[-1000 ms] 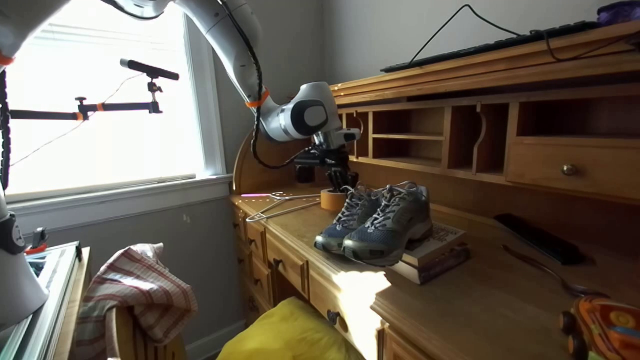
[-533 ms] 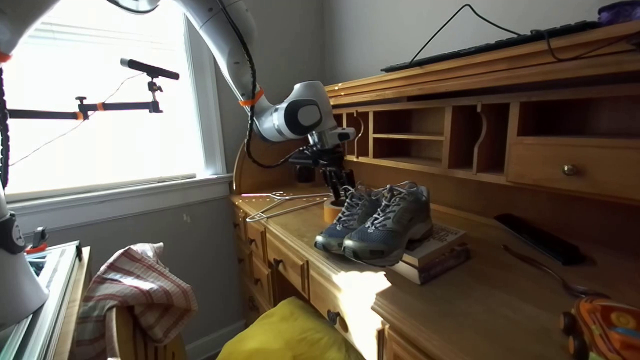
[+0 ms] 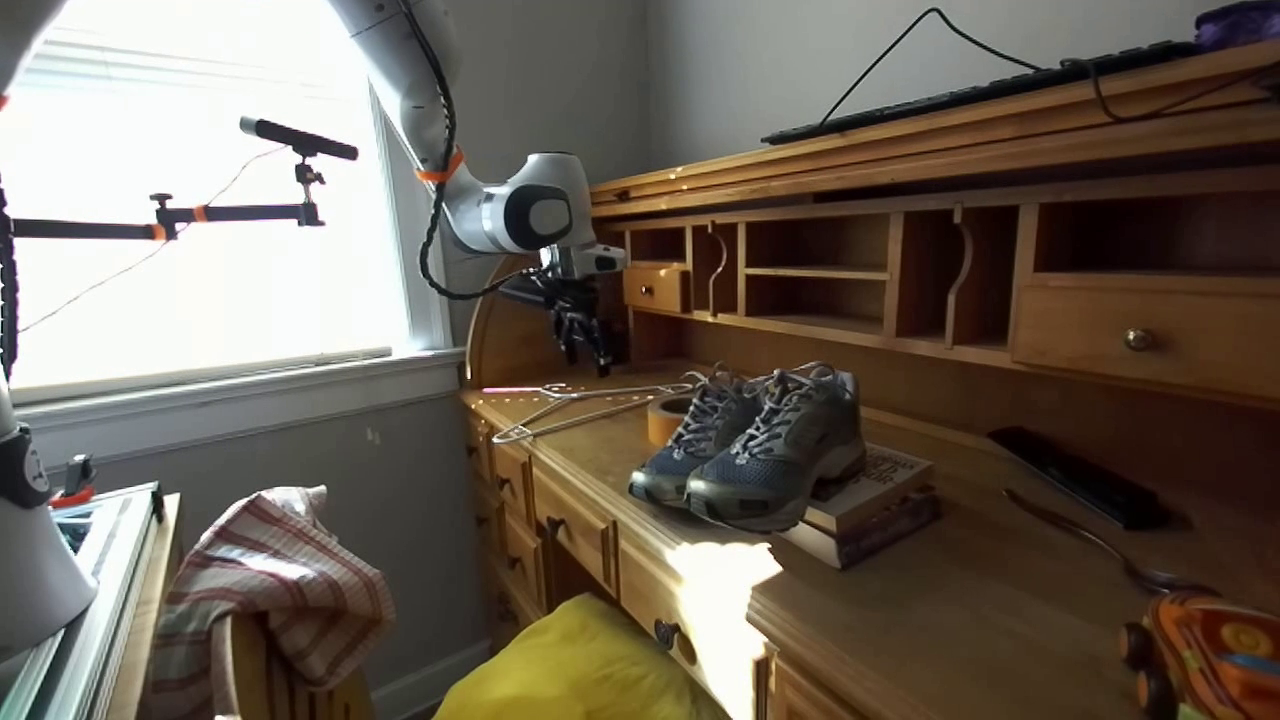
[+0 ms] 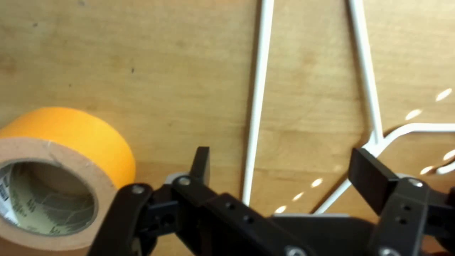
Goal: Hang the coat hanger on the left drawer
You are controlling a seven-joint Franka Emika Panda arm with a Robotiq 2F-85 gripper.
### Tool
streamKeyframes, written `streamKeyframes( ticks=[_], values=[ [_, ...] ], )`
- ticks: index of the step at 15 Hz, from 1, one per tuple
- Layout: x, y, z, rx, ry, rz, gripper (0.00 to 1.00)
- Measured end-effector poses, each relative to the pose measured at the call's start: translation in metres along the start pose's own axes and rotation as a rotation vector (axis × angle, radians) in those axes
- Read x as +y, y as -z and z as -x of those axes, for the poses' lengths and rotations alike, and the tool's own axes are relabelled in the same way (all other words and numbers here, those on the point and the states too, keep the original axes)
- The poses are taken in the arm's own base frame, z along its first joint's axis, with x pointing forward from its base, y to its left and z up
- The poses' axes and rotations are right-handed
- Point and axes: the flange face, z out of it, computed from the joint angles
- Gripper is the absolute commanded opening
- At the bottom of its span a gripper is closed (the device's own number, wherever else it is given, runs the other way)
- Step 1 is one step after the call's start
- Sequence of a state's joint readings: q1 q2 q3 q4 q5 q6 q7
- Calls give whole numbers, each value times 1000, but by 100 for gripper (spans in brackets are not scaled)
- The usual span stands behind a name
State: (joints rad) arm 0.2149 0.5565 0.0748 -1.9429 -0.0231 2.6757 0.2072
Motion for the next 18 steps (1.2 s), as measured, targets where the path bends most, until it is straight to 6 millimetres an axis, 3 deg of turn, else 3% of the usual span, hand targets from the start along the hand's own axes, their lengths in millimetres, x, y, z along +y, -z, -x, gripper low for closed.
streamKeyframes(
  ticks=[3, 6, 12, 18],
  values=[
    [-15, -9, 18, -116, 32, -3, 100],
    [-15, -17, 29, -173, 63, 5, 100],
    [-12, -31, 34, -195, 125, 6, 100],
    [-19, -44, 25, -191, 180, 11, 100]
  ],
)
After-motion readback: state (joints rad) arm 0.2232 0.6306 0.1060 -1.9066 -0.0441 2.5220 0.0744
